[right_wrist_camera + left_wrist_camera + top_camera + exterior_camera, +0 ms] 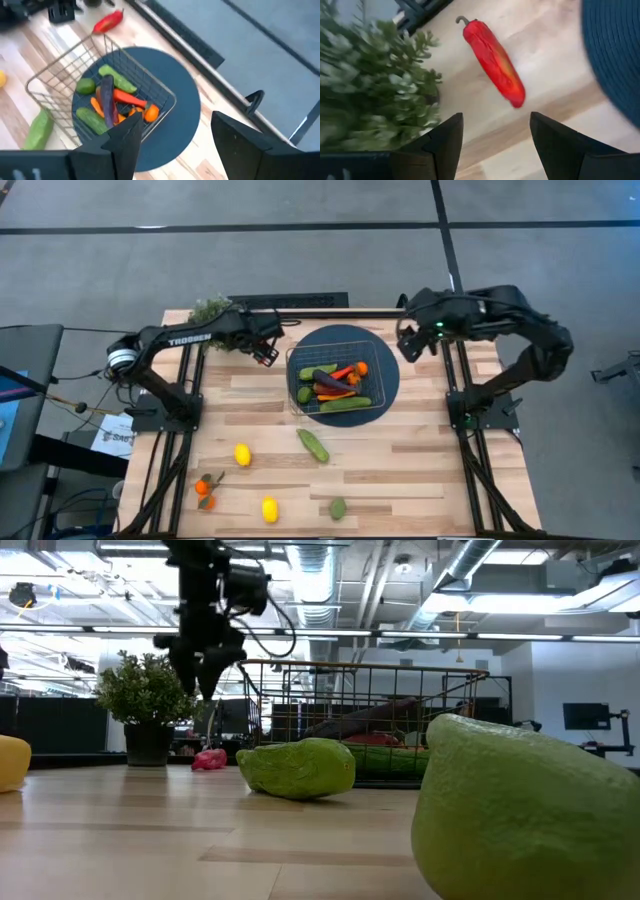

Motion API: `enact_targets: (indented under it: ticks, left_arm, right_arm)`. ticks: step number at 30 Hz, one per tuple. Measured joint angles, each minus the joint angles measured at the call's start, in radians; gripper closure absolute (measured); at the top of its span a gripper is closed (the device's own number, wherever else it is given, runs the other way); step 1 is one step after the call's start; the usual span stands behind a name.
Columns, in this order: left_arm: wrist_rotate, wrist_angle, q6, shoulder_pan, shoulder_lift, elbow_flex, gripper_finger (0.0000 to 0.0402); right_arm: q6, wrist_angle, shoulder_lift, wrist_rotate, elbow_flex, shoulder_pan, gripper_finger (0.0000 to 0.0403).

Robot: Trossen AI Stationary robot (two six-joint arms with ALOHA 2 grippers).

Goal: Build produce basket
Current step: Put the red chili pepper into the wire basket

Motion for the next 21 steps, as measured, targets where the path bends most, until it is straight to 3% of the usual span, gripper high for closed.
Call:
enact_targets:
  ticks: [5,12,21]
  left_arm:
    - [0.008,0.138,-0.103,0.027,-0.010,-0.117,0.0184]
    - [0.106,0.351,-0.161,0.054,-0.002,-0.227,0.0184]
    - [0.079,0.386,-0.175,0.085,-0.002,-0.242,0.0184]
  right_arm:
    - [0.000,0.000,-0.015,0.021,0.000,0.025,0.0148]
    - [-0.033,0.001,0.044,0.025,0.000,0.052,0.0148]
    - [-0.062,0.000,0.123,0.024,-0.001,0.062,0.0148]
